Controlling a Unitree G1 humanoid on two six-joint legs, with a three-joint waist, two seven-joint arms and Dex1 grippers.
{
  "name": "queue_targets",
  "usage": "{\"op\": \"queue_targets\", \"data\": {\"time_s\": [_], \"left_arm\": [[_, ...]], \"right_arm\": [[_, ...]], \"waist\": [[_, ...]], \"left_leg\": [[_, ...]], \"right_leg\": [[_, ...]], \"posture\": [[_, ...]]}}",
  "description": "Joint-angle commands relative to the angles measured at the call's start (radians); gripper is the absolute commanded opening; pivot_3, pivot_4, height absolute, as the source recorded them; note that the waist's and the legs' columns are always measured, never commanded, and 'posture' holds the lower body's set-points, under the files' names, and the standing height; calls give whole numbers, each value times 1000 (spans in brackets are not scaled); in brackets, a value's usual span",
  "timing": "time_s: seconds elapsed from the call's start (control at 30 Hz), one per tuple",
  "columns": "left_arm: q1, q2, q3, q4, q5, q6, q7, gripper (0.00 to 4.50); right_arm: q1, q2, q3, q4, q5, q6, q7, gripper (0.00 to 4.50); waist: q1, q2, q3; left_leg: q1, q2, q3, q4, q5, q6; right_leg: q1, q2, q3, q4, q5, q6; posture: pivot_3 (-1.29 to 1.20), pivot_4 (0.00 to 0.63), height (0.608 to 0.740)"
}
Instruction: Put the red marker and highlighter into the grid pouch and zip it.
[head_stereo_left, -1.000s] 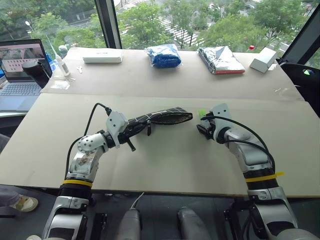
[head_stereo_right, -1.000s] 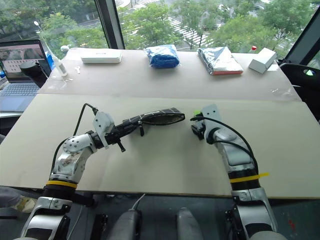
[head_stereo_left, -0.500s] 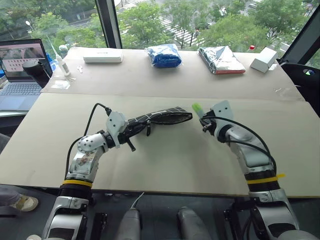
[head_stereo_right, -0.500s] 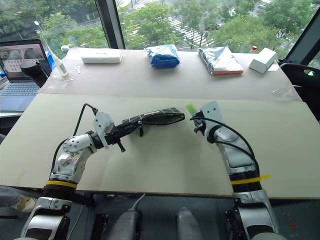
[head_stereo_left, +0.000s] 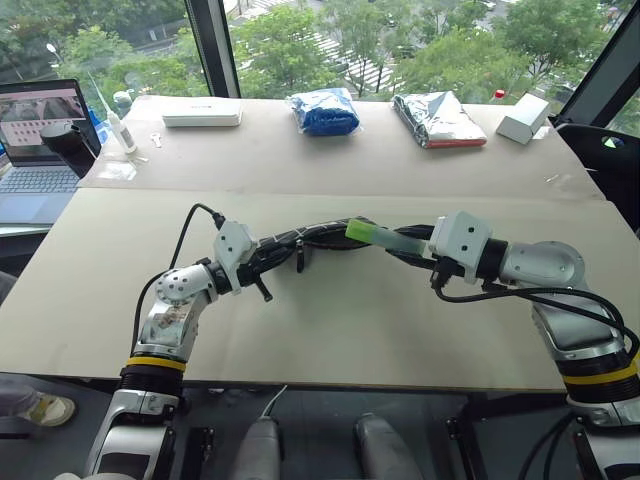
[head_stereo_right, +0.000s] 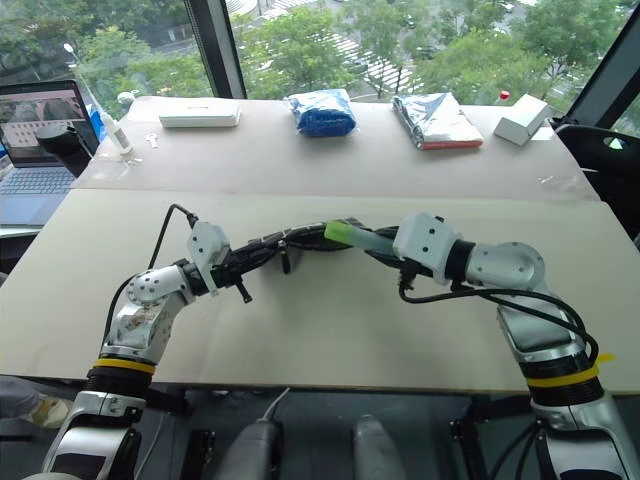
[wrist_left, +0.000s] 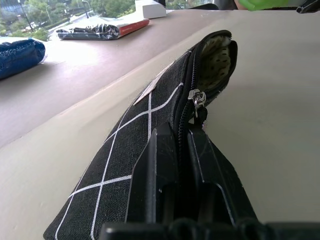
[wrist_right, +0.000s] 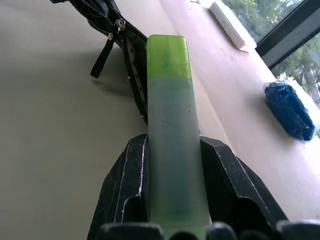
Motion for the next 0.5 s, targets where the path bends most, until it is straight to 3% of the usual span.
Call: {"op": "queue_targets", "data": {"time_s": [0.03,0.5], "left_arm": [[-15,-2,-1,-20,-6,-7,-8,0],[-27,-10,-20,-13,6,-20,-33,0]], "right_arm": [[-28,13,19,16,-43,-54,-13,1065],[-104,37,86,173,-206,-167,-49,1065]], "waist": [[3,0,0],[3,0,0]], "left_leg": [[0,0,0,0,0,0],[0,0,0,0,0,0]], "right_leg": [[0,0,0,0,0,0],[0,0,0,0,1,-1]], "posture": [[0,150,740],[0,150,740]]}}
